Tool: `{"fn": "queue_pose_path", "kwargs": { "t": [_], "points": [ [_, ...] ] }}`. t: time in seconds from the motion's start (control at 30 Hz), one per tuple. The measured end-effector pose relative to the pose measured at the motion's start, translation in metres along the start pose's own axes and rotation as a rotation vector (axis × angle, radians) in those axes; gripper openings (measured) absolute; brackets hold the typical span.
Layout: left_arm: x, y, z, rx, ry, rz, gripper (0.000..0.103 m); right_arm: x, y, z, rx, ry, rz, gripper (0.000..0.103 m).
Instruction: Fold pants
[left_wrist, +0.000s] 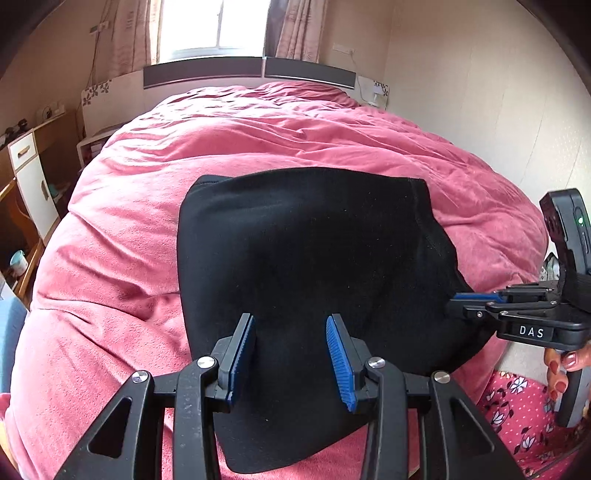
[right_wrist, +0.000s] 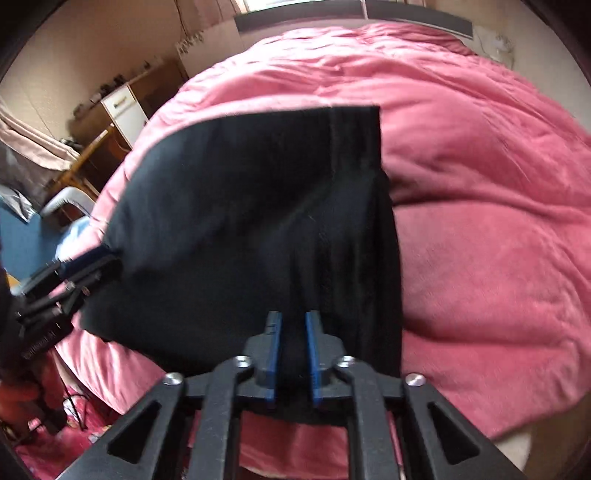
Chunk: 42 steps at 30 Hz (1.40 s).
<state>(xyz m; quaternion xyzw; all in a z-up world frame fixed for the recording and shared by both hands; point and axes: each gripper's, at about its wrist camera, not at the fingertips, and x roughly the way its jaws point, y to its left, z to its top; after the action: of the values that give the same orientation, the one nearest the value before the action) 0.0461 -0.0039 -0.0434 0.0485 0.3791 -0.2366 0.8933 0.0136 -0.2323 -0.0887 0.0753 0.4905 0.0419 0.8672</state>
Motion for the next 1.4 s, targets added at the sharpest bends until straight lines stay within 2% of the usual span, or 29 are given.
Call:
{"fn": "queue_pose_path", "kwargs": {
  "t": [0.17,0.43,0.63,0.83,0.93,0.97,1.13,1.23,1.4],
  "points": [
    [-0.004,0.008,-0.001,-0.031,0.0,-0.015,0.041,0.002,-0.004,-0.005,0.029,0.012,-0.002,0.009],
    [-0.01,0.032,0.003,-0.141,-0.01,-0.01,0.041,0.003,0.001,0.003,0.039,0.01,-0.003,0.009],
    [-0.011,0.045,0.005,-0.192,-0.011,0.027,0.042,-0.009,0.004,0.006,0.03,0.004,-0.024,0.009],
    [-0.006,0.068,0.001,-0.306,0.013,0.023,0.047,-0.019,0.004,0.01,0.014,-0.033,-0.093,0.027],
    [-0.001,0.076,0.0,-0.346,0.033,0.009,0.047,-0.019,-0.005,0.009,0.05,-0.028,-0.108,0.044],
    [0.0,0.077,-0.001,-0.353,0.035,0.003,0.048,-0.019,-0.008,0.009,0.063,-0.026,-0.105,0.047],
    [0.005,0.077,-0.001,-0.351,0.041,-0.023,0.048,-0.017,-0.022,0.008,0.135,-0.017,-0.071,0.056],
    [0.008,0.078,-0.003,-0.355,0.042,-0.033,0.059,-0.014,-0.027,0.007,0.148,-0.011,-0.059,0.059],
    [0.014,0.078,-0.008,-0.368,0.062,-0.081,0.061,-0.012,-0.033,0.008,0.167,-0.015,-0.033,0.06]
  ]
}}
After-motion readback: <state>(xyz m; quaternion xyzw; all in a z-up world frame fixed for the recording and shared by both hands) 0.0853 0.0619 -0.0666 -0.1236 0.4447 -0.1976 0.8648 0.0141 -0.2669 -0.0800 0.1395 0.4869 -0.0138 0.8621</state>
